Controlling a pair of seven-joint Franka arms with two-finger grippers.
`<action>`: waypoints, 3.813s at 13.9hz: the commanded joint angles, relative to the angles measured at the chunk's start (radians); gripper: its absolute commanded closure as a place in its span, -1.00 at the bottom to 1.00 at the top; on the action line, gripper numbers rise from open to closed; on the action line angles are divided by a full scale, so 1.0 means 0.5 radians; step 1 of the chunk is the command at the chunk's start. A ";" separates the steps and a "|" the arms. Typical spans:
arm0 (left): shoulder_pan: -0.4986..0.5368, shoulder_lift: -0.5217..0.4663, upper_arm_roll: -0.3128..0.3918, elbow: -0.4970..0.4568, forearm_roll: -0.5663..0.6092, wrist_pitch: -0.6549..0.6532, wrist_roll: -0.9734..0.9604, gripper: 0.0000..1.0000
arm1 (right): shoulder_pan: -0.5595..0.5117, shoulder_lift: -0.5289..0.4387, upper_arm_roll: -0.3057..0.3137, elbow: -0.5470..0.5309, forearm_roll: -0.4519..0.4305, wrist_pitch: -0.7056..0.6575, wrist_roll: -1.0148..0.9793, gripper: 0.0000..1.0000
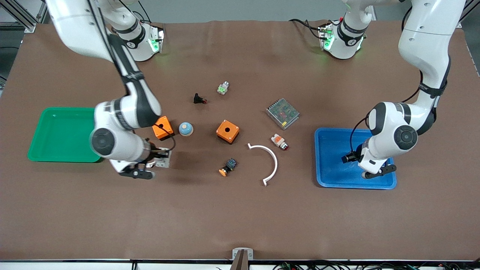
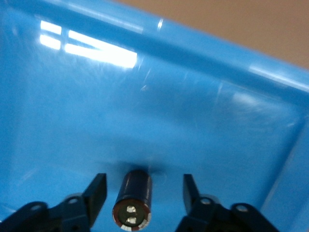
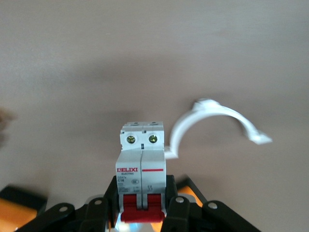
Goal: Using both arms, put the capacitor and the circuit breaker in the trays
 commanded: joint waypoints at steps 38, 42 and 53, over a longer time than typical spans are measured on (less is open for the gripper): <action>-0.145 -1.141 -0.069 0.573 -0.008 -1.702 0.241 -1.00 | -1.223 -0.404 0.043 -0.512 -0.464 0.165 -1.333 -1.00; -0.170 -1.187 -0.014 0.533 -0.005 -1.699 0.296 -1.00 | -0.917 -0.609 0.043 -0.280 -0.461 -0.217 -0.943 -1.00; -0.167 -1.227 0.085 0.548 -0.014 -1.702 0.588 -1.00 | -0.661 -1.027 0.055 -0.194 -0.330 -0.555 -0.691 -1.00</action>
